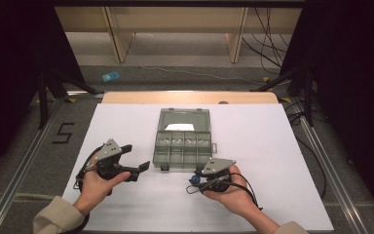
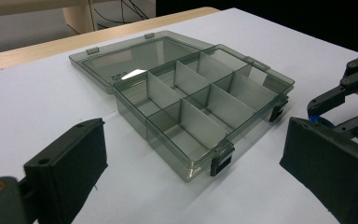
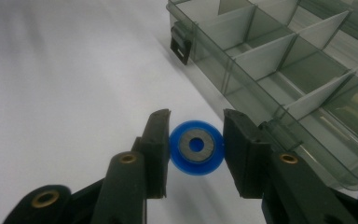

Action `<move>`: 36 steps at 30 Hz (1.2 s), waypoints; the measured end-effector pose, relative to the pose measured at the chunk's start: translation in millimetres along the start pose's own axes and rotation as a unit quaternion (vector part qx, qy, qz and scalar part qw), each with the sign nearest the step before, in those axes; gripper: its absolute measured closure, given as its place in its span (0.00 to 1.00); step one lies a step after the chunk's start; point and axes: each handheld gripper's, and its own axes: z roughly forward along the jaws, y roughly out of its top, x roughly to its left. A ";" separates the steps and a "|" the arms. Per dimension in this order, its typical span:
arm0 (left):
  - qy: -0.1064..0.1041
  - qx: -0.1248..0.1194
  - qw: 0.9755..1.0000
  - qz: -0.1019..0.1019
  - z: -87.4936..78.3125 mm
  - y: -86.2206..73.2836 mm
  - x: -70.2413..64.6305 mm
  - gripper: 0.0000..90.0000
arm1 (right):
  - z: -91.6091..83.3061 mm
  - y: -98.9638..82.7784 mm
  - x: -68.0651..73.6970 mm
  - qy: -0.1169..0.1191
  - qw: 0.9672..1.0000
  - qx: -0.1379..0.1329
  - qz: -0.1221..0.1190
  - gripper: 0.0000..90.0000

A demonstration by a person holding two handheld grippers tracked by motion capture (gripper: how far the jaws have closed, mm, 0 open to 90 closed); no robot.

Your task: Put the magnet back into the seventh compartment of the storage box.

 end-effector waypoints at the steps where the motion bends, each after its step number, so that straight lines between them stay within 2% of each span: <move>1: 0.000 0.000 1.000 0.000 0.0 0.0 0.1 0.07 | -0.6 0.3 -0.2 -0.001 1.000 0.001 0.002 0.70; 4: 0.002 0.000 1.000 0.000 -0.3 0.1 0.2 0.07 | -1.7 1.4 -1.8 -0.003 1.000 -0.002 0.000 0.70; 6: 0.001 0.001 1.000 0.008 -0.4 0.4 1.2 0.07 | -1.9 1.9 -2.4 -0.007 1.000 -0.006 -0.001 0.70; 7: 0.000 0.000 1.000 0.001 -0.1 0.0 0.8 0.07 | -2.4 2.0 -2.2 -0.007 1.000 -0.006 0.002 0.70; 9: 0.001 0.001 1.000 0.008 -0.5 0.5 1.0 0.07 | -2.8 2.3 -3.1 -0.008 1.000 -0.008 0.002 0.70; 10: 0.003 0.001 1.000 -0.001 -0.4 0.2 0.0 0.07 | -2.9 2.4 -3.4 -0.008 1.000 -0.009 0.002 0.70; 15: 0.004 0.000 1.000 -0.002 -0.8 0.2 0.8 0.07 | -4.2 3.2 -4.4 -0.011 1.000 -0.011 0.002 0.70; 18: 0.003 -0.001 1.000 0.005 -1.1 0.7 2.1 0.07 | -5.0 3.7 -5.2 -0.015 1.000 -0.016 0.002 0.70; 22: 0.003 -0.001 1.000 0.005 -1.1 0.8 2.3 0.07 | -6.3 4.2 -6.6 -0.017 1.000 -0.018 0.005 0.70; 24: 0.006 -0.004 1.000 -0.002 -1.3 0.8 1.6 0.07 | -7.4 4.8 -7.5 -0.019 1.000 -0.020 0.006 0.70; 36: 0.009 -0.008 1.000 0.001 -2.3 1.6 2.1 0.08 | -10.9 7.2 -10.7 -0.034 0.999 -0.031 0.008 0.70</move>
